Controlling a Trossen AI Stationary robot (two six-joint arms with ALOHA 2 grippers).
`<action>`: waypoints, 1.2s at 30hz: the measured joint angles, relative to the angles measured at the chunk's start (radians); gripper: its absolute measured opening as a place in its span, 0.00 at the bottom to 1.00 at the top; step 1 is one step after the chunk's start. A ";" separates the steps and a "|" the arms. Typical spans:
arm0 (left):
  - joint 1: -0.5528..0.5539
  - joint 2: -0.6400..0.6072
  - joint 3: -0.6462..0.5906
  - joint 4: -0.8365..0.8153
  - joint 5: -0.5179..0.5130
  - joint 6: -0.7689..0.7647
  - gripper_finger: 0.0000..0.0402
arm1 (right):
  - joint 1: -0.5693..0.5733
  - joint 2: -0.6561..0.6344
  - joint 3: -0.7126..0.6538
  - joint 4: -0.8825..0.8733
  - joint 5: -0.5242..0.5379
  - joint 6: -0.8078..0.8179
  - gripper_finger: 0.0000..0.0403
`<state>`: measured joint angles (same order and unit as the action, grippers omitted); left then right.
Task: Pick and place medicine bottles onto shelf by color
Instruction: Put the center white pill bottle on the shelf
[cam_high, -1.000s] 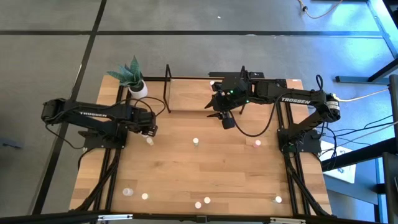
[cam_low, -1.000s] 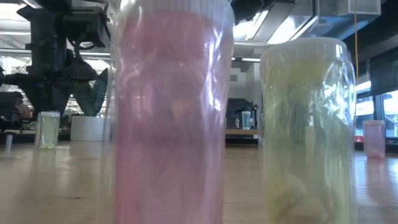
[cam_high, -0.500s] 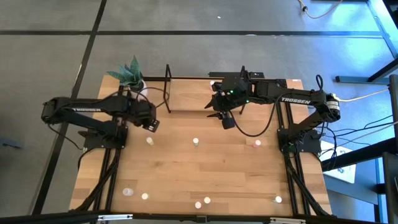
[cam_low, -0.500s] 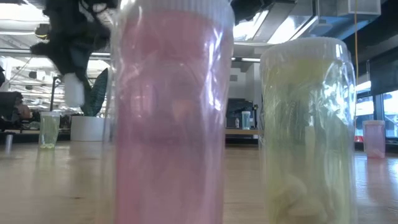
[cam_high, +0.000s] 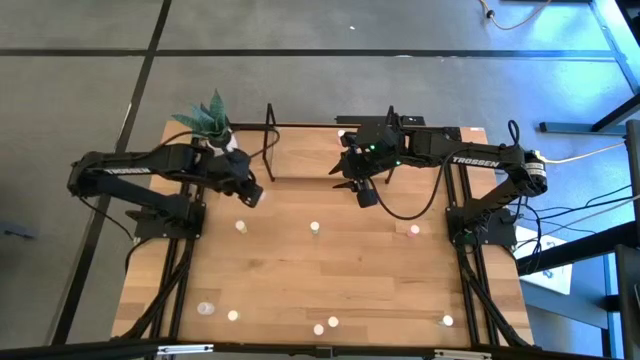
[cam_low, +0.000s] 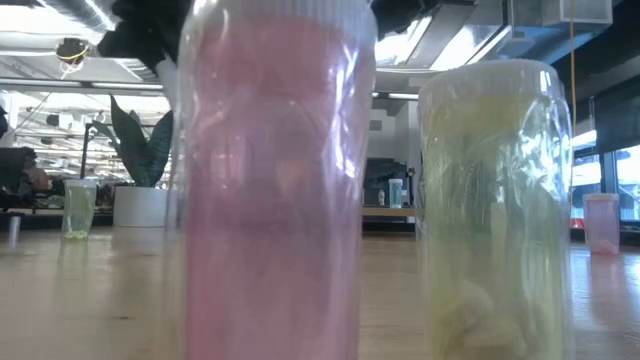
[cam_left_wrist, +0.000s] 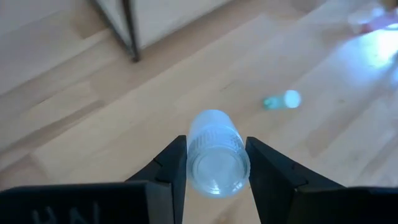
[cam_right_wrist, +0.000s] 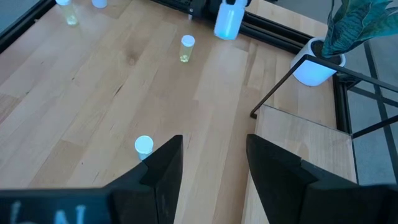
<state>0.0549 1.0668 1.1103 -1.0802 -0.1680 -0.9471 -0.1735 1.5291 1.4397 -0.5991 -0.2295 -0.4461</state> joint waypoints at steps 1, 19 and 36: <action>-0.007 0.011 0.000 0.022 0.001 0.012 0.30 | 0.002 0.000 0.000 0.000 0.000 0.000 0.44; -0.031 0.305 0.000 0.167 0.112 0.419 0.30 | 0.009 -0.003 0.000 -0.010 0.000 0.127 0.44; -0.031 0.535 0.000 0.236 0.100 0.566 0.30 | 0.009 -0.003 0.000 -0.005 0.000 0.128 0.44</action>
<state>0.0238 1.6023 1.1099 -0.8445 -0.0685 -0.3816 -0.1650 1.5261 1.4399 -0.6037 -0.2296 -0.3183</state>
